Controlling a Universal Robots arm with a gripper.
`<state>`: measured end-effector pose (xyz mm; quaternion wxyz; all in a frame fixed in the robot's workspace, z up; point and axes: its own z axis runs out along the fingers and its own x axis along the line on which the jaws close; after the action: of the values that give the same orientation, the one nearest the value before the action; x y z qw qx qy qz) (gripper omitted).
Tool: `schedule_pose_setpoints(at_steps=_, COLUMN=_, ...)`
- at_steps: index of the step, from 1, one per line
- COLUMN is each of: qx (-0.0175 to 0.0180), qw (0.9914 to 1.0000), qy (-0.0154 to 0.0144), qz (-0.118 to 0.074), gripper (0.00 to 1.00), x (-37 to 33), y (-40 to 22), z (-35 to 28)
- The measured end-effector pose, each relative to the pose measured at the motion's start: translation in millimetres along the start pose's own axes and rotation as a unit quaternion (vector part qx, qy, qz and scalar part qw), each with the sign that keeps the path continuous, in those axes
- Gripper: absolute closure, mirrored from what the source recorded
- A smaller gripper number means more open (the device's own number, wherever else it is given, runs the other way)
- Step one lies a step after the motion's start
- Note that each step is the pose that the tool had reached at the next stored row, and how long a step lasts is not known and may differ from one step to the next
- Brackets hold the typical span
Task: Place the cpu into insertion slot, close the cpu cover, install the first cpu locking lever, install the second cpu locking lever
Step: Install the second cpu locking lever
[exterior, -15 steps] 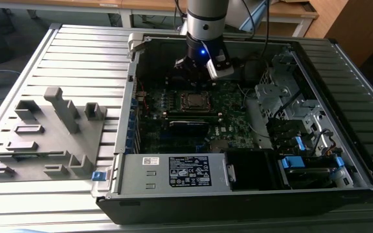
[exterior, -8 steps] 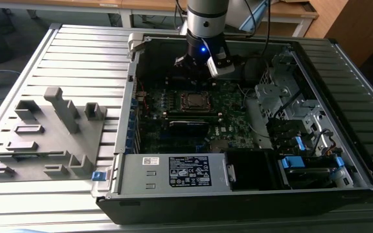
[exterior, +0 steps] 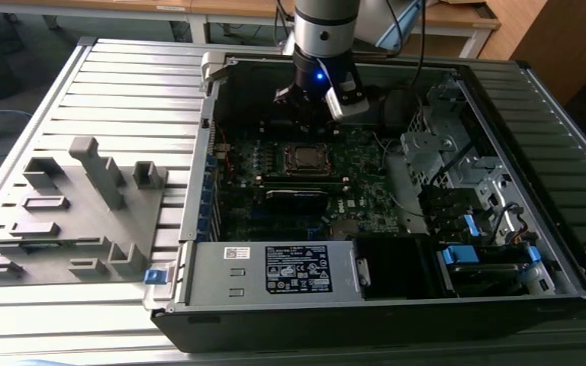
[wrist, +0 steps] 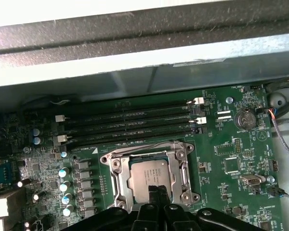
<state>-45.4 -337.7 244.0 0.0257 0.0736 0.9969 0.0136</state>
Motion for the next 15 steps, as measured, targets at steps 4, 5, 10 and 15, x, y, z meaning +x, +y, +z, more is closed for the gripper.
schedule_pose_setpoints(at_steps=4, qx=0.0, qw=1.0, qy=0.0, qz=0.0, gripper=0.89, x=-0.1, y=0.1, z=-2.9)
schedule_pose_setpoints(at_steps=5, qx=-0.0001, qw=1.0, qy=0.0, qz=0.0, gripper=0.89, x=-0.2, y=0.1, z=-3.9)
schedule_pose_setpoints(at_steps=10, qx=-0.0001, qw=1.0, qy=0.0, qz=0.0, gripper=0.89, x=-0.5, y=0.3, z=-9.7)
schedule_pose_setpoints(at_steps=15, qx=-0.0001, qw=1.0, qy=0.0, qz=0.0, gripper=0.89, x=-0.7, y=0.4, z=-13.9)
